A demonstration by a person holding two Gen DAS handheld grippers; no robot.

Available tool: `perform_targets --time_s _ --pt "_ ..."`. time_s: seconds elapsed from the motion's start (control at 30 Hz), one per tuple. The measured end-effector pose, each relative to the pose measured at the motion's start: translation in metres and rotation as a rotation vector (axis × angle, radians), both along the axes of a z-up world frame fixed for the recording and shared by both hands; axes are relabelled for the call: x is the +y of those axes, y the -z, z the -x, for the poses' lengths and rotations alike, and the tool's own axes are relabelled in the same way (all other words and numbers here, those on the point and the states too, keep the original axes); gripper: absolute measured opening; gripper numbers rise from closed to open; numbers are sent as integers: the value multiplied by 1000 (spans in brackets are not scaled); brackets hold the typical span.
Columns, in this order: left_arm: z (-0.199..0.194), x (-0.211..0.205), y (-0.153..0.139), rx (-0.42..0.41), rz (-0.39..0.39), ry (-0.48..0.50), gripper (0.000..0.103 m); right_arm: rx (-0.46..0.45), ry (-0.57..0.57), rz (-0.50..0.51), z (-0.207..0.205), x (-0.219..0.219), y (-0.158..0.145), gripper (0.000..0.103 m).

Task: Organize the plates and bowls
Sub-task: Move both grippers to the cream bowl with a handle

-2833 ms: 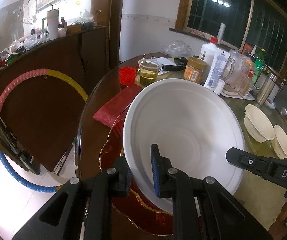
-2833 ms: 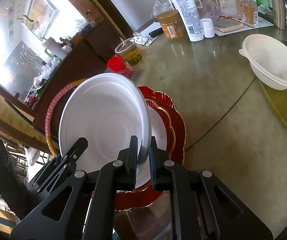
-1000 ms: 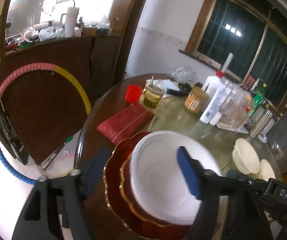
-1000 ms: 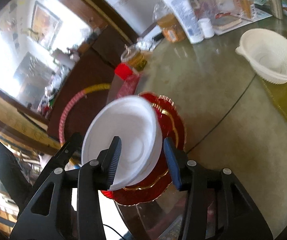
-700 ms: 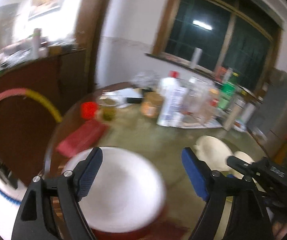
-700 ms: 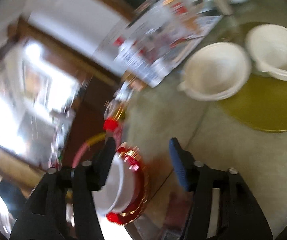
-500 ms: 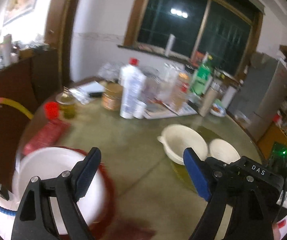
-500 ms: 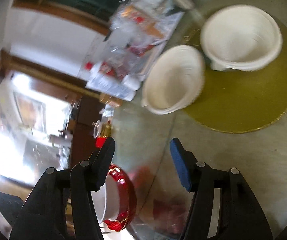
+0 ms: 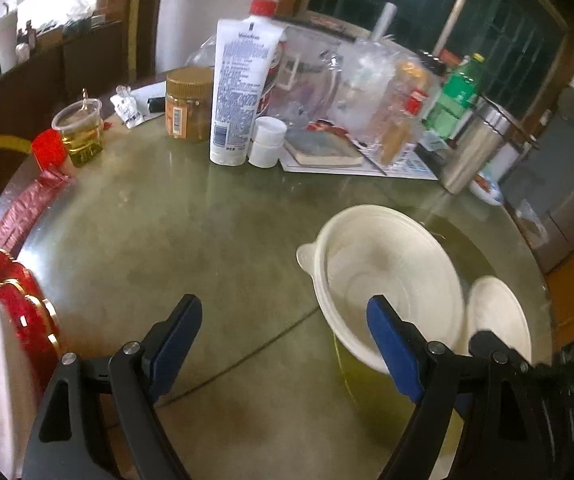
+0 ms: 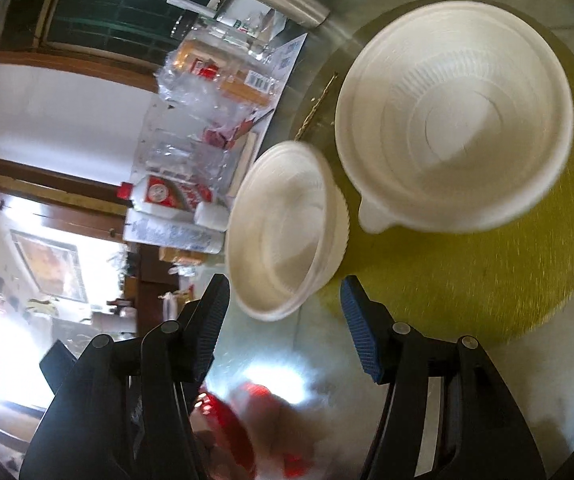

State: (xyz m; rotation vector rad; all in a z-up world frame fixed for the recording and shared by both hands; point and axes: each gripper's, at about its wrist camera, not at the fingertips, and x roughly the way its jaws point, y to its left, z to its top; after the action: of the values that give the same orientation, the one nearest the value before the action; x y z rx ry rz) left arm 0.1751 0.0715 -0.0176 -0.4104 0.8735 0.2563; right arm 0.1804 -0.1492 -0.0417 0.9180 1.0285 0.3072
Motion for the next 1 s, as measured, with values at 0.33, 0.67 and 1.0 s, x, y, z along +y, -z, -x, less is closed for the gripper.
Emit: perform_targets --time_s 0.33,0.67,1.0 --pt "-26 -5 26 43 9 -18 85 20 8 12 -23 -1 16 80" --pt "-35 -14 40 49 -36 -8 83 -19 2 64 -32 4 18 79" --pt "-36 -24 40 76 -130 59 15 -27 -53 204 -30 12 15 13"
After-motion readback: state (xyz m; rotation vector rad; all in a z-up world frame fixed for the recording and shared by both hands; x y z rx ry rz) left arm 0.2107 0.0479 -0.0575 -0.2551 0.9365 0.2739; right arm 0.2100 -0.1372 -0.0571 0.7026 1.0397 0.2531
